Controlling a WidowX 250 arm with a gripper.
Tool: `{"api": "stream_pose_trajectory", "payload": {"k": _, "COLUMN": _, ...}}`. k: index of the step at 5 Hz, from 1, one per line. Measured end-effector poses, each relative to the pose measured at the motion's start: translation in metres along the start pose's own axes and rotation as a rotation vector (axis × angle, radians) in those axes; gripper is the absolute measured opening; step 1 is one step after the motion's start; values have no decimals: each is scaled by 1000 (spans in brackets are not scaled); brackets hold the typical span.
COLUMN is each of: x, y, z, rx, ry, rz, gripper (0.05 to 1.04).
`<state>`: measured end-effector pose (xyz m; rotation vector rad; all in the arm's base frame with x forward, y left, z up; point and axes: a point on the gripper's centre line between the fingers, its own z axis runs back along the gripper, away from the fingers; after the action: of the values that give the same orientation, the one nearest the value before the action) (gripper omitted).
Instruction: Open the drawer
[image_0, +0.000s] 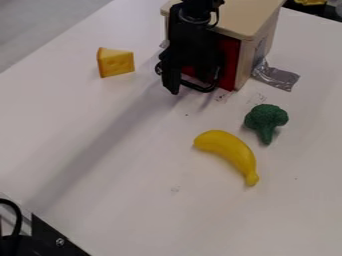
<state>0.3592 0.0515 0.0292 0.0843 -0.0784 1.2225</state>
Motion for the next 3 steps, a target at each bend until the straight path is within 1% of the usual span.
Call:
{"api": "stream_pose_trajectory", "payload": {"k": 1, "x": 2, "y": 1, "z": 1, "rx": -3, "ry": 5, "rz": 11, "gripper": 675}}
{"api": "stream_pose_trajectory", "payload": {"k": 2, "x": 1, "y": 5, "z": -2, "rx": 14, "ry": 13, "rz": 8, "gripper": 379}}
{"api": "stream_pose_trajectory", "payload": {"k": 3, "x": -3, "y": 7, "z": -3, "rx": 6, "ry": 16, "rz": 18, "gripper": 231}}
